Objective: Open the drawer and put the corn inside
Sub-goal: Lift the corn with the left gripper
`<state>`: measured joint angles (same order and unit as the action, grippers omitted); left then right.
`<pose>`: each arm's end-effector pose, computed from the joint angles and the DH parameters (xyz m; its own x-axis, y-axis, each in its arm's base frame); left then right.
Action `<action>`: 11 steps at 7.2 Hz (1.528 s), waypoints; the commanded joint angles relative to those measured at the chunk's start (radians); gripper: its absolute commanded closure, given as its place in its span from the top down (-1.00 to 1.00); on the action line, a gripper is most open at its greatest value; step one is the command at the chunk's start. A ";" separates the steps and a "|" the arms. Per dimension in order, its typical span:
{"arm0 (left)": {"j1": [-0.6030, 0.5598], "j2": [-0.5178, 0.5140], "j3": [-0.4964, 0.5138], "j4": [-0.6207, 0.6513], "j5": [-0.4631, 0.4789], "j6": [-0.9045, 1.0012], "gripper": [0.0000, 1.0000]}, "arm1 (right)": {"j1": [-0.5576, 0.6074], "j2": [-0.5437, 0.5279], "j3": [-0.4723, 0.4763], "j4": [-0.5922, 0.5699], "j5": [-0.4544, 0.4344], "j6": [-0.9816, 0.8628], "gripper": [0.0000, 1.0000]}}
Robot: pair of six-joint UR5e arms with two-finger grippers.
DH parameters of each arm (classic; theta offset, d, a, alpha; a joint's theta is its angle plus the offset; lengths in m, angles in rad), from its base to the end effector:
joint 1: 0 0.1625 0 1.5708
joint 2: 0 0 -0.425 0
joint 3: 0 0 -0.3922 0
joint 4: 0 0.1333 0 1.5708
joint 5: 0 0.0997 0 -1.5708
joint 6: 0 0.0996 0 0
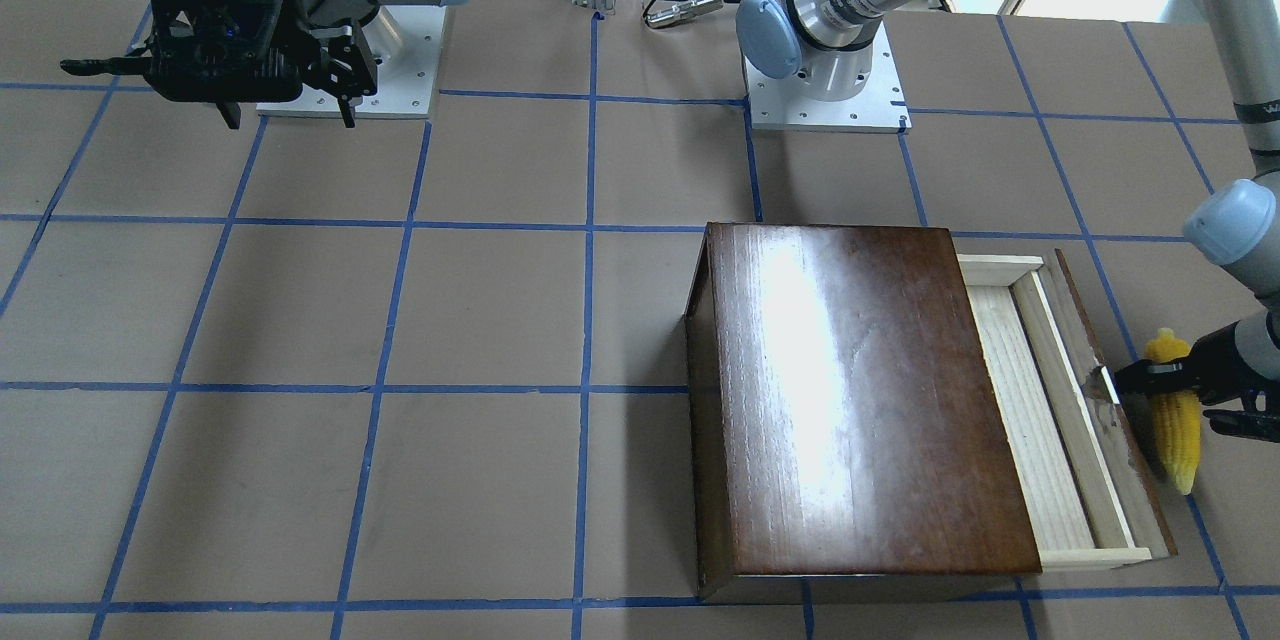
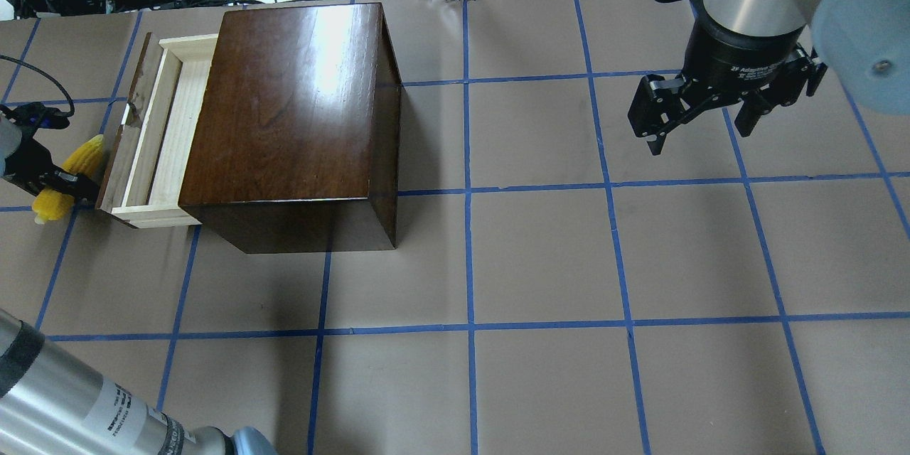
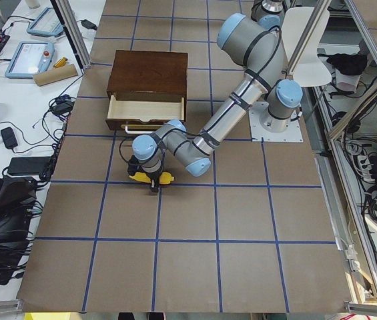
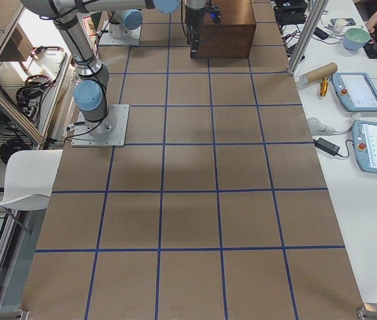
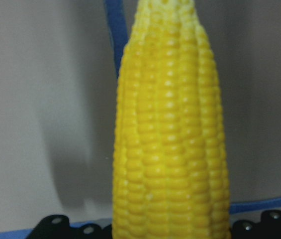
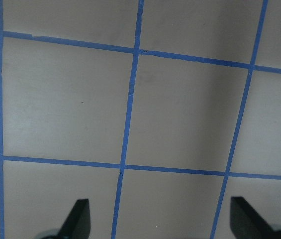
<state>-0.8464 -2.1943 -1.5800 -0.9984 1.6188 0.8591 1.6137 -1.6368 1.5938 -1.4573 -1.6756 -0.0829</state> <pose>0.3398 -0.5779 0.1703 -0.9907 0.1352 0.0144 0.1359 0.9878 0.0756 0.1423 -0.4506 0.4976 -0.9863 -0.1324 0.0982 -0.1249 0.9890 0.0788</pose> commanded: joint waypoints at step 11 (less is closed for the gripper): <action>-0.162 0.361 0.078 -0.399 -0.031 -0.243 -1.00 | 0.000 0.000 0.000 0.000 0.000 -0.001 1.00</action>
<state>-0.9315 -1.8494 -1.5005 -1.3950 1.5944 0.6989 1.6138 -1.6373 1.5938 -1.4573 -1.6751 -0.0833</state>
